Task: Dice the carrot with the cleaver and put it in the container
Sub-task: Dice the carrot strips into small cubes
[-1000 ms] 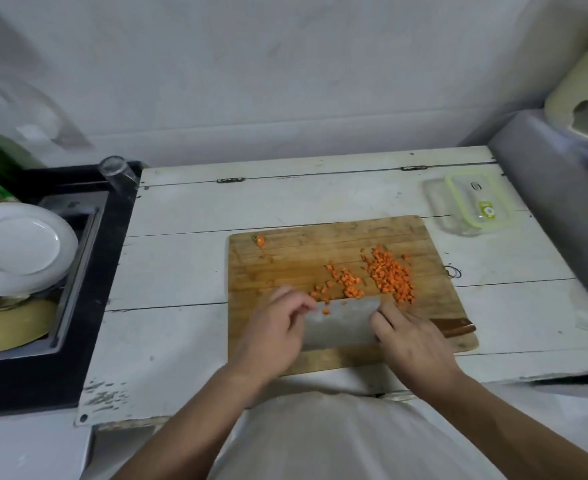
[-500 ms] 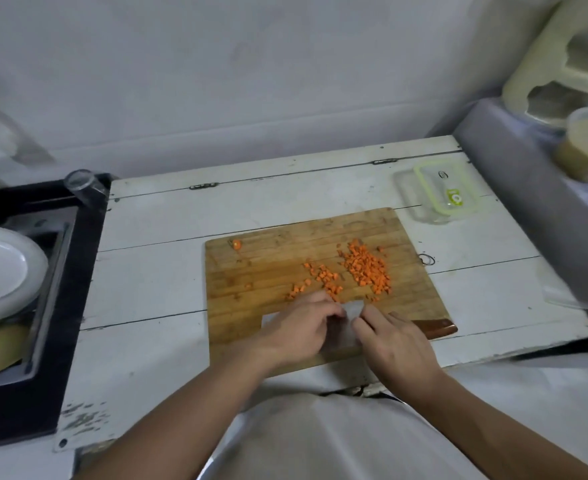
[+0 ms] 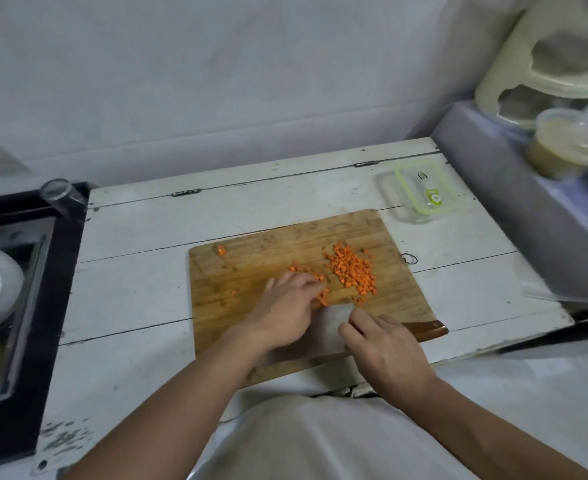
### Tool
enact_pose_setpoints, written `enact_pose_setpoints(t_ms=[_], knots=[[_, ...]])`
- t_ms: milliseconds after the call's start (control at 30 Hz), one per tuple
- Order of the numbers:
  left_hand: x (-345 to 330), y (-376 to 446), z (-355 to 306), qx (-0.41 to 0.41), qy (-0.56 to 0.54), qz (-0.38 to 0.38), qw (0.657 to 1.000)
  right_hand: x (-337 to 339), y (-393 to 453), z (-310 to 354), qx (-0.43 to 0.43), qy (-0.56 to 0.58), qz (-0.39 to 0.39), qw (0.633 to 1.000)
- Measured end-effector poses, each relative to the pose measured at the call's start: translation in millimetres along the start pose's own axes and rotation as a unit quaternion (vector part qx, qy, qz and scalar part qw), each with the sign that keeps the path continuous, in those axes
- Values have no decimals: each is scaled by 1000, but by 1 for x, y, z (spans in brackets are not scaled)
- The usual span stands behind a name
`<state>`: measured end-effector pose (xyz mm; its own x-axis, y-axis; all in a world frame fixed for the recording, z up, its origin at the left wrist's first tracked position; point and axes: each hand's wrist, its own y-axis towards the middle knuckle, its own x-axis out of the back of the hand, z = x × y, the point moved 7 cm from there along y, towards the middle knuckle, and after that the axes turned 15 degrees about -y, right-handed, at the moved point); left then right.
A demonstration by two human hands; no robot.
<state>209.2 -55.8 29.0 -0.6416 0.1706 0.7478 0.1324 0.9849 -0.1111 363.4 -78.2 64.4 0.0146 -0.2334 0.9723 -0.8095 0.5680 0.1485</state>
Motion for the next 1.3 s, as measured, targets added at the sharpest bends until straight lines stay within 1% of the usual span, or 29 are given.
enact_pose_setpoints(t_ms=[33,67,100,167,200,233,300,333,433,533,633,767,833,967,1033,1100,1167,1233,1300], knots=[[16,0,9,18,-39,-54,998,-2,1,-1,-10,14,30,999],[35,-4,20,51,-109,-117,986,-4,2,-4,-26,31,60,997],[53,-14,41,95,-185,-177,962,-5,4,-6,-41,51,86,994],[87,-50,82,180,-307,-301,885,-5,12,-6,-63,98,130,985],[98,-71,99,213,-332,-352,849,-2,18,-5,-70,123,139,980],[104,-96,115,250,-339,-388,820,-1,25,0,-71,154,153,973],[100,-134,131,327,-326,-418,782,4,39,17,-55,211,165,962],[93,-146,135,351,-327,-424,768,5,47,28,-41,229,170,958],[64,-159,138,378,-353,-419,746,0,66,68,-24,228,205,951],[40,-164,137,399,-344,-412,743,-8,73,103,-45,204,217,954],[32,-166,131,403,-321,-403,757,-16,72,108,-99,192,213,953],[34,-158,119,384,-287,-382,790,-21,64,63,-208,192,191,940],[31,-151,113,372,-285,-374,801,-25,54,37,-245,178,189,934],[23,-130,96,361,-299,-338,816,-32,43,-5,-276,168,182,929],[19,-120,89,357,-307,-316,824,-31,40,-23,-289,183,171,924],[13,-112,84,343,-304,-299,837,-23,38,-37,-296,214,143,920],[9,-109,84,344,-308,-290,839,-14,35,-41,-283,230,121,923],[9,-110,84,356,-314,-303,826,-7,33,-29,-231,220,122,940],[16,-115,85,366,-306,-343,809,-7,31,-2,-166,237,136,948]])
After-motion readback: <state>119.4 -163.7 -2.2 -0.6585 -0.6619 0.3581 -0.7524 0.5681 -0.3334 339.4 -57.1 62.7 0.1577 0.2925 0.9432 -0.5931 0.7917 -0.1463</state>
